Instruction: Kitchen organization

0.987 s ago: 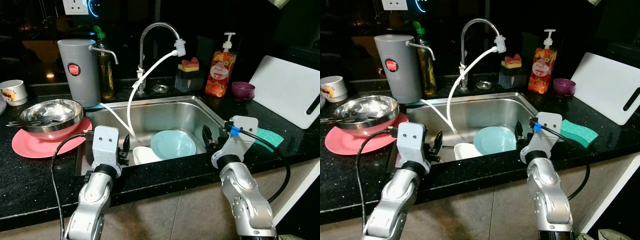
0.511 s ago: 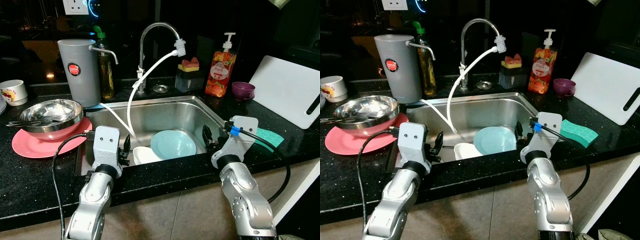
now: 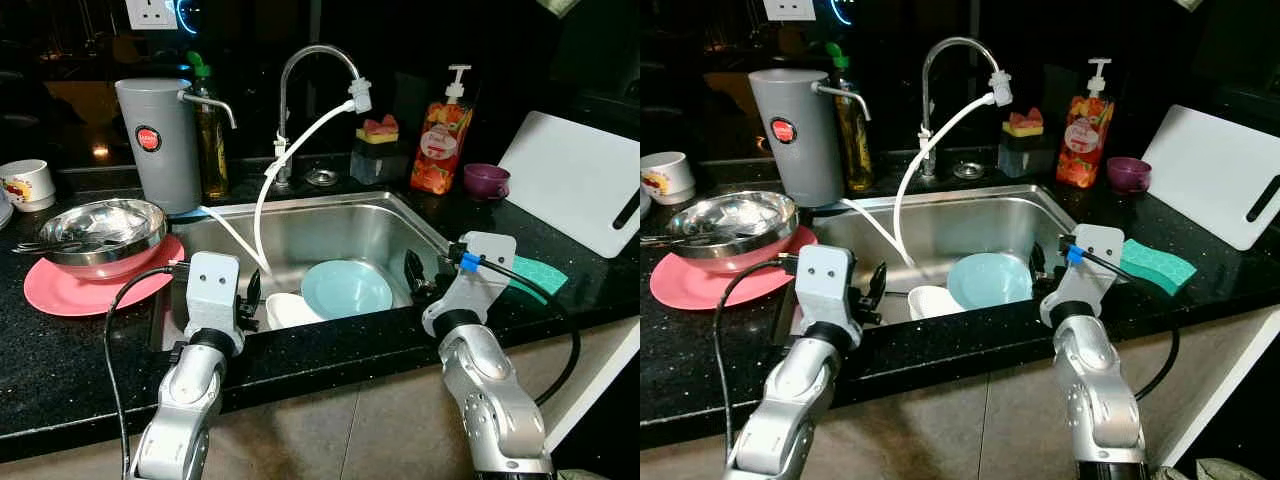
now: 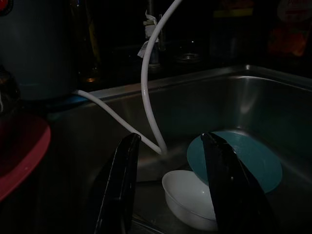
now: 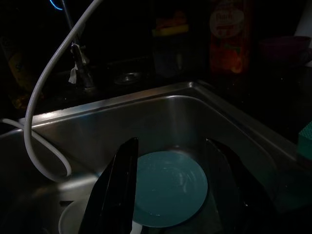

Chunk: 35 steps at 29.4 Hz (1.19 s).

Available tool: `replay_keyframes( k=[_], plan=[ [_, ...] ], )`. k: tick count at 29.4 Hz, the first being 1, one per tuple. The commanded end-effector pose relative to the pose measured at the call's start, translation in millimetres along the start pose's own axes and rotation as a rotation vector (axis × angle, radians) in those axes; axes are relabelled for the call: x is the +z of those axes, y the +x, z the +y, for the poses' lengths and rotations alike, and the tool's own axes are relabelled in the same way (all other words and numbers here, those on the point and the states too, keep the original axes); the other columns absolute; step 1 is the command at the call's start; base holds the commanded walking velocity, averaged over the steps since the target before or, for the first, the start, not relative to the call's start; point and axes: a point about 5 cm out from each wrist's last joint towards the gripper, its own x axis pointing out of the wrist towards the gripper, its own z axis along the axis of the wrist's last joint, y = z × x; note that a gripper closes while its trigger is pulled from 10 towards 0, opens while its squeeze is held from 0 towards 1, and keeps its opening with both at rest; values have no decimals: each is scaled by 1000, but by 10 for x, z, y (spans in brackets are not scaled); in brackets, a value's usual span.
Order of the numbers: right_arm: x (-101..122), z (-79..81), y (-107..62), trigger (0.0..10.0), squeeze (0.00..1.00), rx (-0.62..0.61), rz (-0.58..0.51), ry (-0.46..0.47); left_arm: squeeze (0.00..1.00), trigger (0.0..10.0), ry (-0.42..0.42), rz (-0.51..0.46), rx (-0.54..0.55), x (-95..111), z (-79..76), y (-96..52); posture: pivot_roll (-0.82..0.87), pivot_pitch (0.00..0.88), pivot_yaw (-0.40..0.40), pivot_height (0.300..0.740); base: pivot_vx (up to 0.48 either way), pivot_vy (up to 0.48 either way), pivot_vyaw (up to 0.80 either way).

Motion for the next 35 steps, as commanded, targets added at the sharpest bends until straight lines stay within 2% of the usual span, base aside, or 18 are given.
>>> replay_keyframes(
  k=[1,35],
  plan=[
    [-22,-15,-13,10000,0,-12,7,16,0,10000,10,8,-2,-15,8,-10,73,59,-47,740,0,0,0],
    [-21,-6,-4,10000,0,-11,5,22,0,10000,10,5,-3,-6,8,-7,82,58,-47,740,0,0,0]
  ],
)
